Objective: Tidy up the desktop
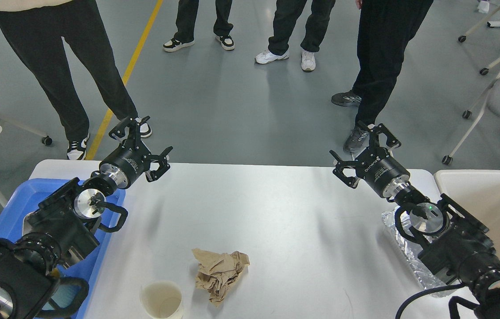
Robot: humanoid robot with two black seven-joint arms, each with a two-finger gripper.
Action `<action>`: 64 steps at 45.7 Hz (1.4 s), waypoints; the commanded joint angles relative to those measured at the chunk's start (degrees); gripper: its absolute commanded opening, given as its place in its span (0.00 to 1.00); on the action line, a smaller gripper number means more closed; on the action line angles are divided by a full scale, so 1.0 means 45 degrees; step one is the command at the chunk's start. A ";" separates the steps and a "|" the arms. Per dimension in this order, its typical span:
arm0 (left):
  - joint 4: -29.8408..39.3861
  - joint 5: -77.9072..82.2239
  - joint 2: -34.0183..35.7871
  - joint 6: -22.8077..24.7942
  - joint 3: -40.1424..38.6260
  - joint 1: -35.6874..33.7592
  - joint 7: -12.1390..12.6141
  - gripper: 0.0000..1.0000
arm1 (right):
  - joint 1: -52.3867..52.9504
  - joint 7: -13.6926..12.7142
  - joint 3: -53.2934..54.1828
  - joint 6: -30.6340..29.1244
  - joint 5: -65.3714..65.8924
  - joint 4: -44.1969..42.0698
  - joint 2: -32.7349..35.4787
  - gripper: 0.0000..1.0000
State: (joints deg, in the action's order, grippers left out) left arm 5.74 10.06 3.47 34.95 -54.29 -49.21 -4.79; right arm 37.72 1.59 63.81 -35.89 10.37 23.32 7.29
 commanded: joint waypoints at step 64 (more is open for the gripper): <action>0.0052 0.0049 -0.1435 0.0397 -0.0161 0.0954 -0.1142 0.96 | -0.3988 -0.1485 -0.5663 0.0123 0.5684 1.5384 2.0000 1.00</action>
State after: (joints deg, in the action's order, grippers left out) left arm 5.98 10.27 -2.96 36.79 -54.96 -44.84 -9.93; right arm 19.79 -5.03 39.58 -35.78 35.99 92.51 96.93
